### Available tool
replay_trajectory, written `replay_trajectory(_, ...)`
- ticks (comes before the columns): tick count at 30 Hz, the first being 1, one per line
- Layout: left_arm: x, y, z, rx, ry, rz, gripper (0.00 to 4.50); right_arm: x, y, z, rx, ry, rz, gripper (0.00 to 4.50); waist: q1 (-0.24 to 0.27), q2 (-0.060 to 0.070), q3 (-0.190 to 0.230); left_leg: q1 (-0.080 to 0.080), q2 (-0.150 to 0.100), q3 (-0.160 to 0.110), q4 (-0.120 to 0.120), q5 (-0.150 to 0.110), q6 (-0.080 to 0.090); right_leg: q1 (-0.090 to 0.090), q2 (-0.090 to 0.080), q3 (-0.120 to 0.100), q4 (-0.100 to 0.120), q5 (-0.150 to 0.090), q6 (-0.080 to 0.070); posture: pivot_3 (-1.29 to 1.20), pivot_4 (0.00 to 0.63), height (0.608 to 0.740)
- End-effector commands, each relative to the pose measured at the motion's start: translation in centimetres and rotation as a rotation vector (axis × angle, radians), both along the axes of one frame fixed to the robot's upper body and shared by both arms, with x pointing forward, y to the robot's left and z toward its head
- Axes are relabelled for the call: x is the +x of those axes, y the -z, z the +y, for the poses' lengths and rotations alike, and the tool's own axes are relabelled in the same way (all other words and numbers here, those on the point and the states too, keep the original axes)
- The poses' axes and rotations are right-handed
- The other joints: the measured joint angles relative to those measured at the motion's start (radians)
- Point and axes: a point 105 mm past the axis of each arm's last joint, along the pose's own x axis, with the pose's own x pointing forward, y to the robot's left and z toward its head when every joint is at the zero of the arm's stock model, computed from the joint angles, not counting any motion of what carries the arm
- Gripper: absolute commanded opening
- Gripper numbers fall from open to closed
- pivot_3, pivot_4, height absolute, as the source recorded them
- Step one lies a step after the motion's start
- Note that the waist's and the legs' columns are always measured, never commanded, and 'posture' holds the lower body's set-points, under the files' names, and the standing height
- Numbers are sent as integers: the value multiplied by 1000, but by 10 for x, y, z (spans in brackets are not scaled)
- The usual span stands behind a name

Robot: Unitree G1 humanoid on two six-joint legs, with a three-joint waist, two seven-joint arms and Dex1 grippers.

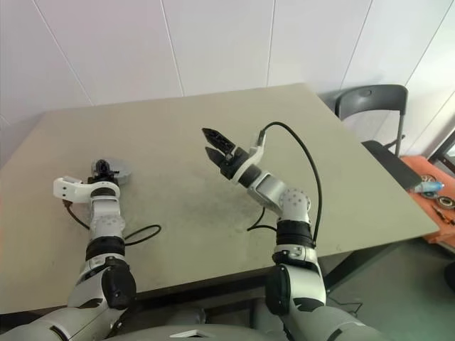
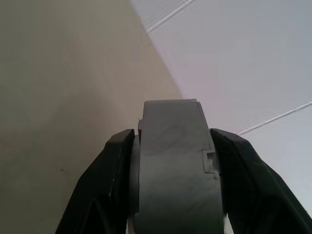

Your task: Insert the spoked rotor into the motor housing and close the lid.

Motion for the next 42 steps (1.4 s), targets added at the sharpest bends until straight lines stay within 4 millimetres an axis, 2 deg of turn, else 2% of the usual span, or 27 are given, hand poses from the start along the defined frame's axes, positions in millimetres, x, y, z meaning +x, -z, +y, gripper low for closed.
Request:
replay_trajectory(1,8,-34,9,61,-38,-81,2131,0,-18,3,13,-11,-68,4359,0,0,0,0,0,0,0,0,0,0,0,0,0,0,0,0,0,740)
replay_trajectory(18,7,-23,14,53,-70,-20,2131,1,-16,3,5,-6,-69,4359,-1,0,0,0,0,0,0,0,0,0,0,0,1,0,0,0,0,740)
replay_trajectory(25,2,-19,21,78,-119,31,4411,1,-14,4,-1,-6,-65,4359,-1,0,0,1,0,0,0,0,0,0,0,0,1,0,0,0,0,740)
replay_trajectory(30,-7,-11,33,65,-207,101,4462,1,-12,4,-5,-6,-62,4359,0,-1,0,1,0,0,0,0,0,0,0,0,1,0,0,0,0,740)
replay_trajectory(38,-16,-10,45,92,-293,153,4462,1,-11,4,-11,-8,-61,4359,0,-1,-1,1,0,0,0,0,0,0,0,0,2,0,0,0,0,740)
replay_trajectory(40,-18,-13,46,127,-298,160,4462,0,-11,4,-12,-9,-62,4359,-1,-1,-1,1,0,0,0,0,0,0,0,0,2,0,0,0,0,740)
replay_trajectory(42,-14,-26,45,239,-262,135,4462,1,-10,4,-17,-8,-62,4359,-1,-1,-1,1,0,0,0,0,0,0,0,0,2,0,0,0,0,740)
